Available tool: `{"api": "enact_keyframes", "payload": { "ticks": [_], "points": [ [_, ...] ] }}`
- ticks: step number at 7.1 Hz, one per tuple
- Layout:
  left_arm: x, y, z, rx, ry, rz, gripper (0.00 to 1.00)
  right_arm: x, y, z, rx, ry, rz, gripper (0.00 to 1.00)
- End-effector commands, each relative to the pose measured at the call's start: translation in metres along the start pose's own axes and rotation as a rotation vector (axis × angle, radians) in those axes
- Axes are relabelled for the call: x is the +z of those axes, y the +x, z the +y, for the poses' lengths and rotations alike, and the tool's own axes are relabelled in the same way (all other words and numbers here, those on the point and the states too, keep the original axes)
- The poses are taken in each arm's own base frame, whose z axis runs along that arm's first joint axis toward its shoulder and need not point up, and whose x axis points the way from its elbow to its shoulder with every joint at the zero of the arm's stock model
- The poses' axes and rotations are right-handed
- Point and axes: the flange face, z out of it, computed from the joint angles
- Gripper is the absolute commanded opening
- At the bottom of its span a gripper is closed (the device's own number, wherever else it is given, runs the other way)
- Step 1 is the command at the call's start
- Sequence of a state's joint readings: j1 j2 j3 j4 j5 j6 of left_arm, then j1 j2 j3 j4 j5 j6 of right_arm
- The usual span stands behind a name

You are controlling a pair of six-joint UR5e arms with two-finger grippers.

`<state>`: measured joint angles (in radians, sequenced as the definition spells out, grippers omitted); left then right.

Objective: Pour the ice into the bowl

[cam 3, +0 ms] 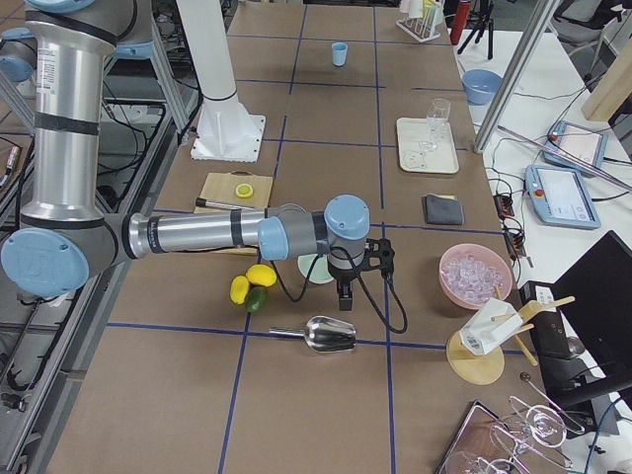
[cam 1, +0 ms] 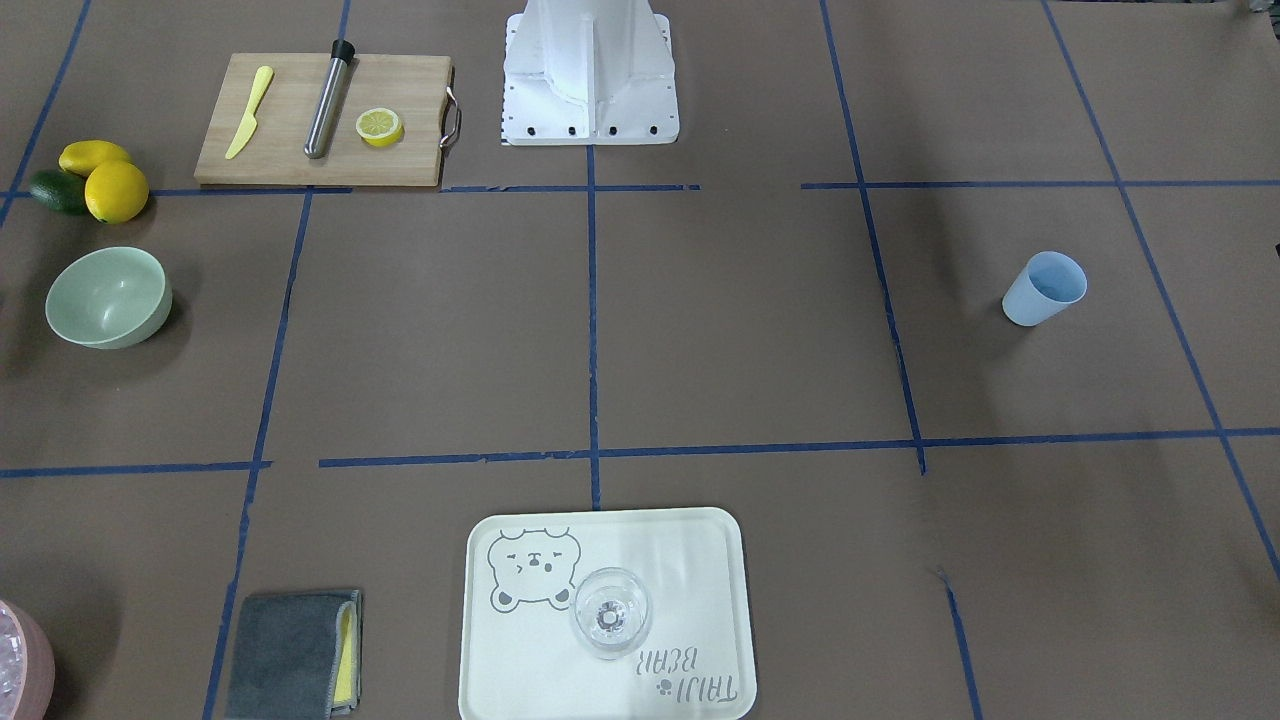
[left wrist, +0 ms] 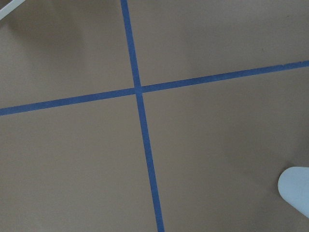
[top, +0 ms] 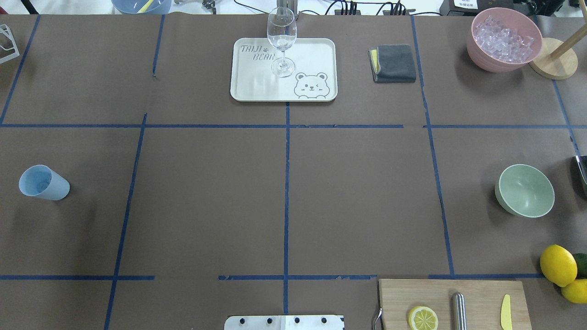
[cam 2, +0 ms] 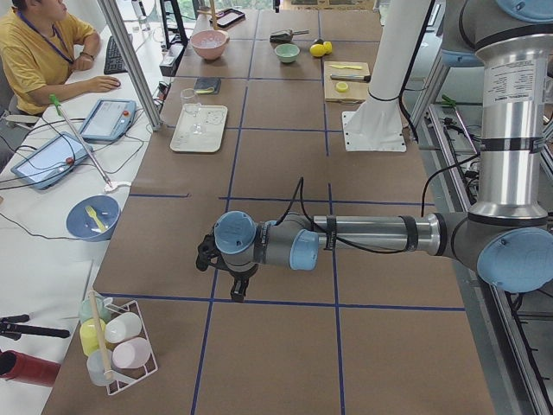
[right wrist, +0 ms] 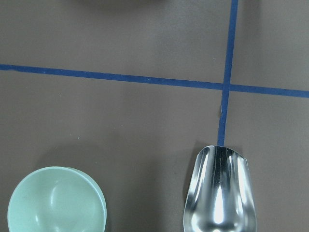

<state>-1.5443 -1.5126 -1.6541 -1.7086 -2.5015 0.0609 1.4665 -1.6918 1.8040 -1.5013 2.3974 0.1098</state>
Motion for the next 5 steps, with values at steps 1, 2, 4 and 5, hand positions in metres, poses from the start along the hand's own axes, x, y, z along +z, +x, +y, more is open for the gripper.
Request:
{"api": "enact_keyframes", "payload": {
  "ticks": [1, 2, 4, 5],
  "points": [
    [-0.025, 0.027, -0.016, 0.051, 0.052, -0.013, 1.00, -0.007, -0.010, -0.016, -0.015, 0.024, -0.005, 1.00],
    [-0.023, 0.023, -0.015, 0.036, 0.046, -0.014, 1.00, -0.007, -0.010, -0.016, -0.031, 0.028, 0.002, 1.00],
    [-0.019, 0.022, -0.015, 0.042, 0.039, -0.019, 1.00, 0.020, -0.002, -0.021, -0.029, -0.009, -0.002, 1.00],
    [-0.018, 0.022, -0.015, 0.044, 0.038, -0.020, 1.00, 0.026, -0.010, -0.026, -0.079, 0.019, -0.012, 1.00]
  ]
}}
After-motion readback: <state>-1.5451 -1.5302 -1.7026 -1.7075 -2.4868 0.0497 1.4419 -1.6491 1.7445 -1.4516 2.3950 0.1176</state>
